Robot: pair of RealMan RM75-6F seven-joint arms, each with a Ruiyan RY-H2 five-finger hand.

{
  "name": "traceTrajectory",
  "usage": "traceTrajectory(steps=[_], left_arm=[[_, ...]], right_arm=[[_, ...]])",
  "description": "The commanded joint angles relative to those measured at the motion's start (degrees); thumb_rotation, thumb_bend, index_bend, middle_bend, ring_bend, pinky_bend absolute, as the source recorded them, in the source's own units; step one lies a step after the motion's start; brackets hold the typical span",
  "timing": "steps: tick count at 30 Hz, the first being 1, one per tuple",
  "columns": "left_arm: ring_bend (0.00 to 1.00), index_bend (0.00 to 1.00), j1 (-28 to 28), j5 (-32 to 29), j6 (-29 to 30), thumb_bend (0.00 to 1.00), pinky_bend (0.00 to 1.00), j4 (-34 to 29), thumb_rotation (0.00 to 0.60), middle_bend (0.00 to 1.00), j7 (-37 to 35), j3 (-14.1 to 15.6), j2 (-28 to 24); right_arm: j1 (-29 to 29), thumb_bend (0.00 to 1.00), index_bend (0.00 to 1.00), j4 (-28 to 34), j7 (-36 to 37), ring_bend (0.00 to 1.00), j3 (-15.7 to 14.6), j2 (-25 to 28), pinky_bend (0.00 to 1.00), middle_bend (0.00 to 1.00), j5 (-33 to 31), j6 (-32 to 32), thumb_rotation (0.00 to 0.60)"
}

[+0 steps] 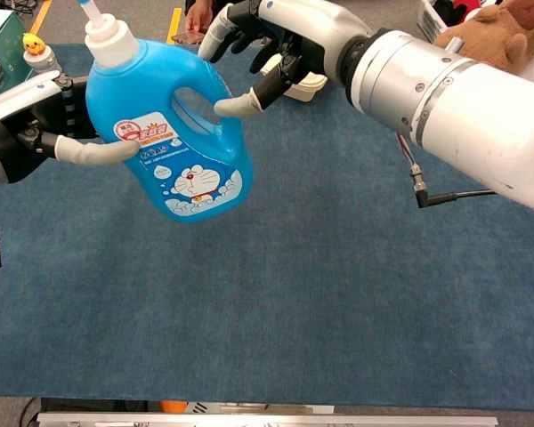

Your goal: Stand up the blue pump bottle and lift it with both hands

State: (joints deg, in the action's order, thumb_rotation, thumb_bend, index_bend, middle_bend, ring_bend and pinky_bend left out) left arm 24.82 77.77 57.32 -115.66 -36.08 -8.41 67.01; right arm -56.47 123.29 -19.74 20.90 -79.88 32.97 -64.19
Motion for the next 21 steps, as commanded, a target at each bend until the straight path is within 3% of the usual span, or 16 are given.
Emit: traceTrajectory(steps=[1, 15, 21], left_arm=[[0.4, 0.41, 0.3, -0.2, -0.1, 0.22, 0.42, -0.1, 0.6, 0.38, 0.4, 0.1, 0.3], [0.4, 0.41, 1.2, -1.3, -0.4, 0.22, 0.42, -0.5, 0.6, 0.38, 1.2, 0.0, 0.7], [0.4, 0.41, 1.5, -1.7, -0.7, 0.22, 0.42, -0.4, 0.6, 0.38, 0.8, -0.2, 0.8]], right_arm=[[-0.7, 0.19, 0.37, -0.2, 0.2, 0.18, 0.4, -0.4, 0.26, 0.29, -1.0, 0.4, 0.6], [-3.2, 0.22, 0.37, -1.9, 0.9, 0.18, 0.3, -2.2, 0.25, 0.29, -2.9, 2.1, 0.6], [-3.4, 0.29, 0.37, -2.8, 1.7, 0.26, 0.0, -2.7, 0.27, 0.35, -2.2, 2.4, 0.6]])
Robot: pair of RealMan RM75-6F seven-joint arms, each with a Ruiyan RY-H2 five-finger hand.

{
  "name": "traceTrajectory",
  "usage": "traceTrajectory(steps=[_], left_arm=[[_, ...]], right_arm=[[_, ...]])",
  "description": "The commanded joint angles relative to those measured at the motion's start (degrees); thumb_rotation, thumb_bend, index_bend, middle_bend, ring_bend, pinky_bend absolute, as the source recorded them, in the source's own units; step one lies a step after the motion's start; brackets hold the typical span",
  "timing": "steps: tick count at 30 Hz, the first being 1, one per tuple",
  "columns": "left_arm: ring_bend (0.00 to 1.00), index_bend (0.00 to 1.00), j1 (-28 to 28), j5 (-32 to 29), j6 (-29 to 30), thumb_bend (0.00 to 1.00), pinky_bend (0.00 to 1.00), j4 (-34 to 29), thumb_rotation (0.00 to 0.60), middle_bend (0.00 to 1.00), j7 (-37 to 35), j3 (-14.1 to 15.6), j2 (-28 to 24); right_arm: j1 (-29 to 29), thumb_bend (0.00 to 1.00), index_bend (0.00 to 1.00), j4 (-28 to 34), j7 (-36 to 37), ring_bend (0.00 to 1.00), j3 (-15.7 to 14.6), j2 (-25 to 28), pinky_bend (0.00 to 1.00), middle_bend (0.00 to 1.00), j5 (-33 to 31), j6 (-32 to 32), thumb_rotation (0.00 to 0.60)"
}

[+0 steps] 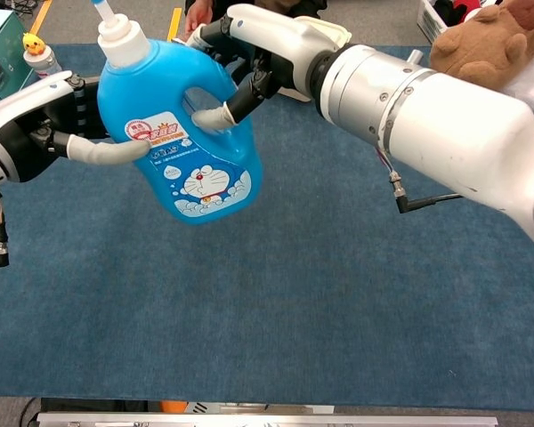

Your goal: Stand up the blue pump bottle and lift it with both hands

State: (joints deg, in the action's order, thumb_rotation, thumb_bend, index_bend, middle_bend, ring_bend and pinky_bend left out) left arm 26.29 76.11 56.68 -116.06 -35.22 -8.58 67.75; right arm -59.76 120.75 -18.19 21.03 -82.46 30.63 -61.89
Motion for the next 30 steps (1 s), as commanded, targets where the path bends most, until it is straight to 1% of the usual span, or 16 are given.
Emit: traceTrajectory(steps=[1, 6, 10, 16, 20, 25, 28, 30], left_arm=[[0.4, 0.41, 0.1, -0.1, -0.2, 0.22, 0.42, 0.1, 0.6, 0.38, -0.2, 0.0, 0.0], [0.4, 0.41, 0.3, -0.2, -0.3, 0.22, 0.42, 0.2, 0.6, 0.38, -0.6, -0.1, -0.1], [0.4, 0.41, 0.3, 0.0, -0.4, 0.22, 0.42, 0.3, 0.6, 0.38, -1.1, 0.0, -0.3], [0.4, 0.41, 0.4, -0.2, -0.6, 0.22, 0.42, 0.7, 0.6, 0.38, -1.8, 0.0, -0.5], [0.4, 0.41, 0.4, -0.6, -0.7, 0.22, 0.42, 0.8, 0.6, 0.38, -2.3, -0.1, -0.7], [0.4, 0.41, 0.6, -0.9, -1.2, 0.22, 0.42, 0.6, 0.6, 0.38, -3.4, -0.4, -1.1], [0.4, 0.41, 0.6, -0.7, -1.3, 0.22, 0.42, 0.5, 0.6, 0.38, -3.5, -0.3, -1.2], [0.4, 0.41, 0.7, -0.7, -1.5, 0.22, 0.42, 0.5, 0.6, 0.38, -3.6, -0.3, -1.3]], right_arm=[[-0.2, 0.3, 0.37, -0.3, 0.2, 0.28, -0.2, -0.2, 0.28, 0.37, 0.2, 0.2, 0.6], [-0.4, 0.33, 0.37, -0.9, 0.9, 0.38, -0.1, -0.5, 0.34, 0.43, 0.1, 0.8, 0.6], [-0.6, 0.33, 0.37, -1.3, 1.6, 0.39, 0.1, -0.5, 0.38, 0.44, 0.1, 1.2, 0.6], [-0.7, 0.34, 0.37, -1.3, 1.7, 0.39, -0.2, -0.1, 0.38, 0.44, 0.1, 1.3, 0.6], [-0.7, 0.38, 0.37, -1.3, 2.0, 0.41, -0.3, -0.2, 0.38, 0.46, 0.2, 1.2, 0.6], [-1.1, 0.4, 0.37, -1.6, 1.8, 0.41, -0.7, -0.5, 0.39, 0.46, 0.0, 1.2, 0.6], [-1.3, 0.45, 0.37, -1.9, 1.8, 0.42, -0.6, -0.9, 0.4, 0.48, 0.0, 0.9, 0.6], [-1.4, 0.51, 0.37, -1.9, 1.6, 0.44, -0.7, -1.2, 0.42, 0.49, 0.0, 0.6, 0.6]])
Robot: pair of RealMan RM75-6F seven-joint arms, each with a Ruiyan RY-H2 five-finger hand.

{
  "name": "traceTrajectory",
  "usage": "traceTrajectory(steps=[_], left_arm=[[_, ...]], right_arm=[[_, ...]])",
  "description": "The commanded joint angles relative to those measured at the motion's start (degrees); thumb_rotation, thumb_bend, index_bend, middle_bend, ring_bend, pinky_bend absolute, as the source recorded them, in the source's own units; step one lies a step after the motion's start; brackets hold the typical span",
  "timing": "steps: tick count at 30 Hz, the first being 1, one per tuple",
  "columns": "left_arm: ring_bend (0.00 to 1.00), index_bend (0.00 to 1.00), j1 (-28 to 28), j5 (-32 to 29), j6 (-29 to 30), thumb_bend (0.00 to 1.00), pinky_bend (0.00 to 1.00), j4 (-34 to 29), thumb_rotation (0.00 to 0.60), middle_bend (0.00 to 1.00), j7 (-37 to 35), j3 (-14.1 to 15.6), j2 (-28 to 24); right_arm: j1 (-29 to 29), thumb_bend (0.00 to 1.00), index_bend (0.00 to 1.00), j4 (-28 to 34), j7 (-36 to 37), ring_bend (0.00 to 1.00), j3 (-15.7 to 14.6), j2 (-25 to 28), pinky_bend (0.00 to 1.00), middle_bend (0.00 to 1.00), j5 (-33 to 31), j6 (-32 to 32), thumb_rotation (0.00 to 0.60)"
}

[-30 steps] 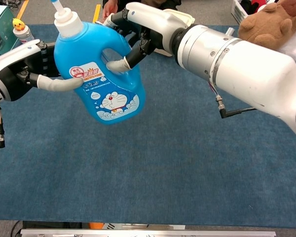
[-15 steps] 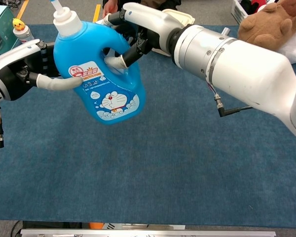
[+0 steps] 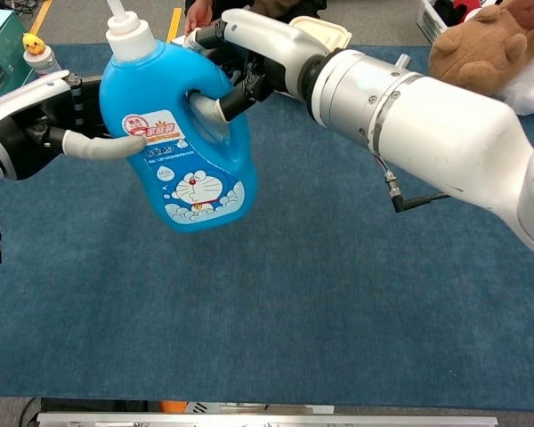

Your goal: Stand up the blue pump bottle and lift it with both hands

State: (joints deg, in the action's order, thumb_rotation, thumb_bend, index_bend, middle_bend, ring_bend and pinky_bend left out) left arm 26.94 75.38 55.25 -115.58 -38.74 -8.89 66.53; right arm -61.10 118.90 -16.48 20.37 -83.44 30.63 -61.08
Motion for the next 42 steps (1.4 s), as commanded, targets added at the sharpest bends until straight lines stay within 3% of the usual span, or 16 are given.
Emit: traceTrajectory(steps=[1, 7, 12, 19, 23, 26, 42], left_arm=[[0.4, 0.41, 0.0, 0.0, -0.1, 0.22, 0.42, 0.0, 0.6, 0.38, -0.1, 0.0, -0.1], [0.39, 0.4, 0.0, -0.1, -0.1, 0.22, 0.42, 0.2, 0.6, 0.37, -0.2, 0.1, -0.3], [0.35, 0.33, 0.0, 0.2, -0.1, 0.22, 0.41, 0.4, 0.6, 0.34, -0.5, 0.1, -0.4], [0.21, 0.2, -0.1, 0.8, 0.0, 0.22, 0.4, 0.9, 0.6, 0.23, -0.9, 0.3, -0.8], [0.09, 0.06, -0.1, 0.9, -0.4, 0.22, 0.32, 1.1, 0.6, 0.13, -1.4, 0.4, -1.5], [0.03, 0.01, -0.2, 1.3, -0.4, 0.22, 0.27, 1.3, 0.6, 0.08, -1.8, 0.6, -2.2], [0.0, 0.0, -1.3, 0.3, -1.1, 0.22, 0.2, 6.9, 0.6, 0.02, -3.0, 1.5, -6.2]], right_arm=[[-0.1, 0.54, 0.37, -0.1, -0.1, 0.44, 0.0, -0.3, 0.42, 0.5, 0.0, -0.3, 0.6], [-0.1, 0.6, 0.38, -0.2, 0.2, 0.48, 0.4, -0.4, 0.46, 0.52, -0.1, -1.0, 0.6], [0.0, 0.61, 0.39, -0.1, 0.2, 0.49, 0.4, -0.2, 0.47, 0.53, 0.2, -1.0, 0.6], [0.4, 0.62, 0.41, -0.5, 0.6, 0.51, 0.2, -0.3, 0.49, 0.54, 1.1, -1.2, 0.6], [0.8, 0.62, 0.41, -0.5, 0.9, 0.51, -0.1, -0.1, 0.49, 0.54, 1.8, -1.3, 0.6], [1.3, 0.62, 0.41, -0.3, 1.3, 0.51, -0.2, 0.2, 0.49, 0.54, 2.8, -1.3, 0.6], [6.5, 0.62, 0.41, 3.1, 4.6, 0.51, -1.4, 5.2, 0.49, 0.54, 9.7, -2.2, 0.6]])
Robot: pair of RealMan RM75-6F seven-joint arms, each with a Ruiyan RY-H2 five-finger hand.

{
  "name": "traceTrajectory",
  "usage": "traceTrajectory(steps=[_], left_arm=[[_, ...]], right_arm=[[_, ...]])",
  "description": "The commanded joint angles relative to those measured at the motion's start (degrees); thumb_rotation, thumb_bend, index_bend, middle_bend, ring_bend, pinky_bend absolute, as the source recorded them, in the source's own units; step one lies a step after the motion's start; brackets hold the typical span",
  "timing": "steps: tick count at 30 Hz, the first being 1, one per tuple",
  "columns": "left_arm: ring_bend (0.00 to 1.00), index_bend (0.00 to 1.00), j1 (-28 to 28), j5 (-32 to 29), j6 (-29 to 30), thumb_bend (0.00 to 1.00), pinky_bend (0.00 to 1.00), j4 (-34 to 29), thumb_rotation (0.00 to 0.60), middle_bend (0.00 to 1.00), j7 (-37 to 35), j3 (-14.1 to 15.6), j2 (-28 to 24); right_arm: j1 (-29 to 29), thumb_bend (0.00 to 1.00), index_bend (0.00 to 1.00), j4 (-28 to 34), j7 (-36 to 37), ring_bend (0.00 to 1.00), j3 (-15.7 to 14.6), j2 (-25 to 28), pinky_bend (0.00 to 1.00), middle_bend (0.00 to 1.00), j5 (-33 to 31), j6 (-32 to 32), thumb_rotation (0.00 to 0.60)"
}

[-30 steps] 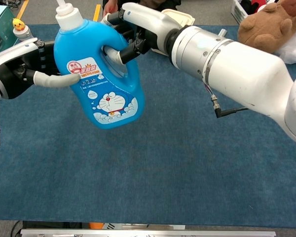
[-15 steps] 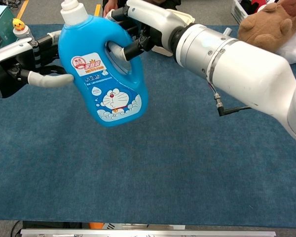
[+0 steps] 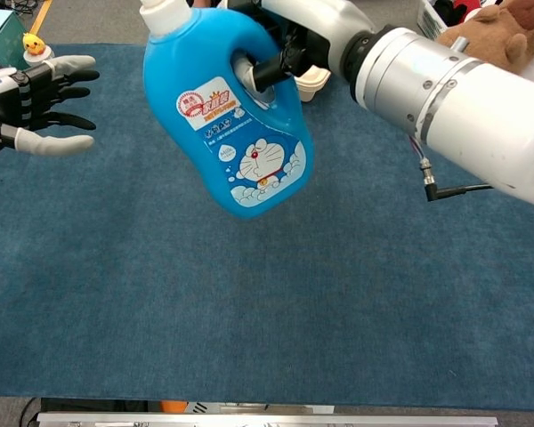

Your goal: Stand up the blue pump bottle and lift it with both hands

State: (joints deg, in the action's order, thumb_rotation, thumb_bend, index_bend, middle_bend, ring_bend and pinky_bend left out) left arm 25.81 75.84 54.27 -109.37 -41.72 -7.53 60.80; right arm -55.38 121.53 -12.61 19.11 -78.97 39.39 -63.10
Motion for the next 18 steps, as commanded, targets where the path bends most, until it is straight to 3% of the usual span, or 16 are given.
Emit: traceTrajectory(steps=[1, 18], left_arm=[[0.0, 0.0, -0.3, -0.2, 0.0, 0.22, 0.2, 1.2, 0.6, 0.02, 0.2, 0.1, -0.5], [0.0, 0.0, -1.3, 0.5, 2.2, 0.22, 0.2, 3.7, 0.6, 0.01, 1.7, 0.2, 0.3]], right_arm=[[1.3, 0.62, 0.41, 0.7, 1.1, 0.51, -0.2, 1.1, 0.49, 0.54, 1.5, -0.3, 0.6], [6.0, 0.62, 0.41, 2.2, 5.1, 0.51, -0.6, 5.6, 0.49, 0.54, 6.5, -0.3, 0.6]])
